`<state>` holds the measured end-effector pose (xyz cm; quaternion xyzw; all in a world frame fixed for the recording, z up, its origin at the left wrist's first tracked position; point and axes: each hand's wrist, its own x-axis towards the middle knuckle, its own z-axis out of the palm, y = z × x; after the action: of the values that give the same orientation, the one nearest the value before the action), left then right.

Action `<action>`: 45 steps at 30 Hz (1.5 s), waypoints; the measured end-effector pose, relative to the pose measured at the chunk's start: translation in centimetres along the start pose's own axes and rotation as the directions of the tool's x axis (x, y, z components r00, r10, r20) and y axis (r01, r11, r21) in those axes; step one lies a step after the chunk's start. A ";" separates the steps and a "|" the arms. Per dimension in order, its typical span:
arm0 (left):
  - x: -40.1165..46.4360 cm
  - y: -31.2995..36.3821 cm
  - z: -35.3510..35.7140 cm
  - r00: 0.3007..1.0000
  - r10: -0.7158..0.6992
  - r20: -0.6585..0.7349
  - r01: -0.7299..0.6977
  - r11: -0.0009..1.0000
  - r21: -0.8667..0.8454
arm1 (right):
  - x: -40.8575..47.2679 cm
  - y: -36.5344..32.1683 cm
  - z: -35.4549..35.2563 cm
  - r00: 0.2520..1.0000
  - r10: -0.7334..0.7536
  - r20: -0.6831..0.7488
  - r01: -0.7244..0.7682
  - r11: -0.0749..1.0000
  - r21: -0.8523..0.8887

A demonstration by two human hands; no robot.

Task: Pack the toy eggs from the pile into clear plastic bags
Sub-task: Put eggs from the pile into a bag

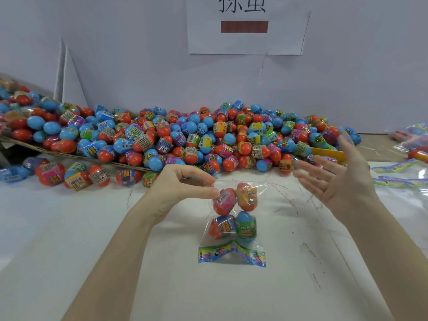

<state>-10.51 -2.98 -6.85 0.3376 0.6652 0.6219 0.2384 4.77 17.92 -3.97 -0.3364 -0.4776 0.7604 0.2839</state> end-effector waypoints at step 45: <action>-0.4 -0.4 1.0 0.955 -0.142 0.259 0.149 0.989 -0.008 | 0.8 3.7 1.0 0.628 0.193 0.754 0.128 0.930 -0.344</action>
<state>-9.60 -2.57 -7.39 0.3623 0.6432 0.5625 0.3724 3.05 16.56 -7.25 -0.0307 -0.6793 0.7325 -0.0318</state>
